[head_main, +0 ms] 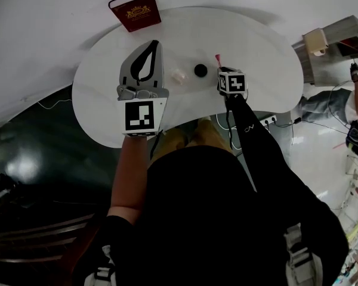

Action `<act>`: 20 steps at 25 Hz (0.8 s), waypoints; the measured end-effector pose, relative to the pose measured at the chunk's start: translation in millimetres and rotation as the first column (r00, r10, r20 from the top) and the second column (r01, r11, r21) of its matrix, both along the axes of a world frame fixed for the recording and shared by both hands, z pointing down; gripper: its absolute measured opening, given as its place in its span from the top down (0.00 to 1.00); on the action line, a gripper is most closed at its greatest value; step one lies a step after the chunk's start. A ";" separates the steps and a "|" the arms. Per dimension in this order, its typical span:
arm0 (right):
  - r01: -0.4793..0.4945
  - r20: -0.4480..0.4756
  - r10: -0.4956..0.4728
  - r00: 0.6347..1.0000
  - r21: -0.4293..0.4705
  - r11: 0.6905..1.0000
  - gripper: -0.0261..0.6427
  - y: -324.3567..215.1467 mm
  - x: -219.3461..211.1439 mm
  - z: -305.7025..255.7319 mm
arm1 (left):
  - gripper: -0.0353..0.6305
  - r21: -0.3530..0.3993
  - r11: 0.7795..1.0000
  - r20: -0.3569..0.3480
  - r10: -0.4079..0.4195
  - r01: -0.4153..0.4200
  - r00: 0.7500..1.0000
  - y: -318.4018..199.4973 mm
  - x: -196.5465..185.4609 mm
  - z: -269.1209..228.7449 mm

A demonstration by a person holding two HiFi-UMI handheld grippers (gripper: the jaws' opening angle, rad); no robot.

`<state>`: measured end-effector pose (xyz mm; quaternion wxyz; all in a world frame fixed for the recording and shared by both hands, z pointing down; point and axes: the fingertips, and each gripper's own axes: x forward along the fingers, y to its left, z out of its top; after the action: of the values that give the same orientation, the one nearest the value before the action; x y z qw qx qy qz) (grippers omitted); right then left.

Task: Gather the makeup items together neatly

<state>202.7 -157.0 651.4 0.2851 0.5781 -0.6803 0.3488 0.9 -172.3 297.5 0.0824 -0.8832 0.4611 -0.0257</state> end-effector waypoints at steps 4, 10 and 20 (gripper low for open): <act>0.007 0.003 -0.006 1.000 -0.048 0.999 0.89 0.7 -0.5 11.2 | 0.94 -0.010 1.000 -0.010 -0.014 0.014 1.000 1.2 -7.0 2.6; 0.020 0.038 -0.018 0.999 -0.053 0.998 0.86 1.5 -4.4 12.5 | 0.94 -0.008 1.000 -0.002 -0.019 0.019 1.000 0.5 -9.8 2.2; 0.138 0.007 -0.159 0.987 0.457 0.879 0.80 -56.3 -26.7 -168.5 | 0.94 0.011 1.000 -0.017 -0.021 0.022 1.000 -9.1 -15.8 -11.8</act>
<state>176.0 -213.3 482.9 0.1527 0.5671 -0.7915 0.1694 -14.8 -181.4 285.7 0.0831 -0.8779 0.4714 -0.0163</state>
